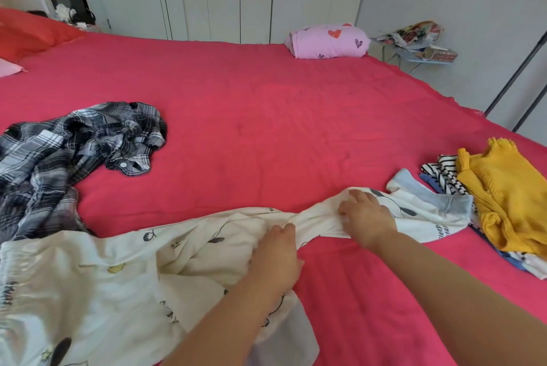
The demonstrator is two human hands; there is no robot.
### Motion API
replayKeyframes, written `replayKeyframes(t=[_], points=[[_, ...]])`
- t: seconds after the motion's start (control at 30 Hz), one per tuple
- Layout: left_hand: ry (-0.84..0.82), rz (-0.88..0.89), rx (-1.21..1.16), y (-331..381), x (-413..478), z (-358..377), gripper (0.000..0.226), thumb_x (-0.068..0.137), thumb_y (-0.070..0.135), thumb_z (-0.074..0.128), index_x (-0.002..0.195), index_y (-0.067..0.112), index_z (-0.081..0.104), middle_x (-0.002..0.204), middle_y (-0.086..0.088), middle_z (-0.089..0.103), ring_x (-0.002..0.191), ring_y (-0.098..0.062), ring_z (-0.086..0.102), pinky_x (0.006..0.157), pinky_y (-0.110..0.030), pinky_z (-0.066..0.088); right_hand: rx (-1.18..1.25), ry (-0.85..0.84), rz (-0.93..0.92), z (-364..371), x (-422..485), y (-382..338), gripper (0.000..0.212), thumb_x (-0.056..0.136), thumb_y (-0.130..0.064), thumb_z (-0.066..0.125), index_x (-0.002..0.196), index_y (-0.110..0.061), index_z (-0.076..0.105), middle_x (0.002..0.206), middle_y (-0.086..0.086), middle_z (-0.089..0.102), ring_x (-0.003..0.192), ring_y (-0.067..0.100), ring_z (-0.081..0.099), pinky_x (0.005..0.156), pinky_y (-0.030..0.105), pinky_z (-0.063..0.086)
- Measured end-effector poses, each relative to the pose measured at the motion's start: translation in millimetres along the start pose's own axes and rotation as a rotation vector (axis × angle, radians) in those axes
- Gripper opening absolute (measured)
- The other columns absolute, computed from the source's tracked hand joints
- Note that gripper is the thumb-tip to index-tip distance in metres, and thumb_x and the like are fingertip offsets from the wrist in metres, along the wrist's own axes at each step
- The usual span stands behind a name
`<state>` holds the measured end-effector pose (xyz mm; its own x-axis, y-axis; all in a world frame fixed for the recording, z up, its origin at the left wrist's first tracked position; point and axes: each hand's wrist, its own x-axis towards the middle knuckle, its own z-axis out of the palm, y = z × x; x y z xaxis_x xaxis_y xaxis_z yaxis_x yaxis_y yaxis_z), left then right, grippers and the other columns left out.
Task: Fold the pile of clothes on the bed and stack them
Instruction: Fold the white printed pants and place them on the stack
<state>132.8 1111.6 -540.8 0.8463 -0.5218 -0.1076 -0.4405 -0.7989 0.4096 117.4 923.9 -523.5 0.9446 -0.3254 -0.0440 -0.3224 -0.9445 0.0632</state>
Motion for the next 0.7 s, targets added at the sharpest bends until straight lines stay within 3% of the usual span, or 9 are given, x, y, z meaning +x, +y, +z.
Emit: replayKeyframes(t=[0.07,0.17,0.27,0.33,0.4,0.5,0.53,0.6,0.7], points=[[0.021,-0.024,0.111,-7,-2,3,0.032,0.090,0.021,0.055,0.120,0.013,0.046,0.119,-0.005,0.049,0.111,-0.024,0.049,0.084,-0.035,0.042,0.004,0.038,-0.043,4,-3,6,0.023,0.085,-0.012,0.049,0.106,-0.018,0.058,0.123,0.004,0.049,0.118,0.024,0.043,0.089,0.035,0.038],[0.072,0.049,0.213,-15,-6,-2,0.020,0.091,0.007,0.044,0.107,0.012,0.054,0.111,-0.006,0.056,0.103,-0.024,0.054,0.078,-0.034,0.044,0.065,0.246,-0.174,-2,-17,22,0.020,0.068,-0.001,0.061,0.084,-0.012,0.059,0.094,0.008,0.061,0.099,0.031,0.059,0.075,0.035,0.045],[0.112,0.149,0.003,-25,-14,-15,0.017,0.094,0.015,0.045,0.106,0.016,0.057,0.103,0.003,0.056,0.100,-0.016,0.052,0.083,-0.033,0.045,0.058,0.418,-0.329,-18,-48,42,0.012,0.068,-0.013,0.063,0.076,-0.014,0.054,0.084,0.005,0.063,0.093,0.027,0.060,0.074,0.034,0.046],[0.082,0.250,-0.087,-29,-26,-26,0.011,0.093,0.018,0.046,0.097,0.021,0.056,0.091,0.012,0.051,0.092,-0.010,0.049,0.078,-0.026,0.039,0.050,0.433,-0.379,-24,-76,52,0.010,0.074,-0.026,0.050,0.074,-0.016,0.050,0.071,0.000,0.058,0.072,0.024,0.058,0.067,0.033,0.043],[-0.027,0.331,-0.048,-30,-41,-34,0.010,0.092,0.019,0.048,0.091,0.024,0.057,0.086,0.014,0.052,0.087,-0.008,0.050,0.074,-0.025,0.037,-0.020,0.291,-0.426,-23,-103,54,0.011,0.076,-0.033,0.046,0.076,-0.021,0.045,0.063,-0.007,0.055,0.056,0.017,0.057,0.054,0.025,0.043],[-0.261,0.386,0.170,-22,-51,-38,0.018,0.090,0.024,0.051,0.099,0.021,0.065,0.099,0.007,0.064,0.094,-0.011,0.055,0.082,-0.028,0.043,0.048,-0.263,-0.368,-20,-128,52,0.014,0.083,-0.043,0.055,0.084,-0.030,0.052,0.071,-0.016,0.051,0.068,-0.002,0.048,0.054,0.014,0.030],[-0.299,0.381,0.178,-19,-50,-38,0.019,0.090,0.025,0.051,0.098,0.020,0.067,0.100,0.005,0.065,0.094,-0.012,0.055,0.082,-0.029,0.044,0.084,-0.370,-0.352,-20,-129,53,0.013,0.083,-0.044,0.057,0.085,-0.031,0.055,0.071,-0.019,0.048,0.069,-0.004,0.045,0.056,0.013,0.030],[-0.274,0.359,0.117,-11,-45,-40,0.020,0.091,0.026,0.049,0.096,0.018,0.067,0.099,0.005,0.065,0.092,-0.012,0.056,0.083,-0.032,0.045,0.166,-0.337,-0.307,-23,-122,56,0.011,0.088,-0.038,0.054,0.085,-0.029,0.060,0.070,-0.022,0.048,0.070,-0.005,0.046,0.059,0.008,0.033],[-0.061,0.313,0.049,-4,-29,-40,0.027,0.097,0.024,0.041,0.113,0.019,0.062,0.115,0.002,0.059,0.104,-0.015,0.054,0.091,-0.030,0.042,0.280,-0.118,-0.103,-25,-95,70,0.015,0.092,-0.023,0.050,0.085,-0.023,0.064,0.069,-0.023,0.050,0.068,-0.004,0.050,0.061,0.007,0.036]])
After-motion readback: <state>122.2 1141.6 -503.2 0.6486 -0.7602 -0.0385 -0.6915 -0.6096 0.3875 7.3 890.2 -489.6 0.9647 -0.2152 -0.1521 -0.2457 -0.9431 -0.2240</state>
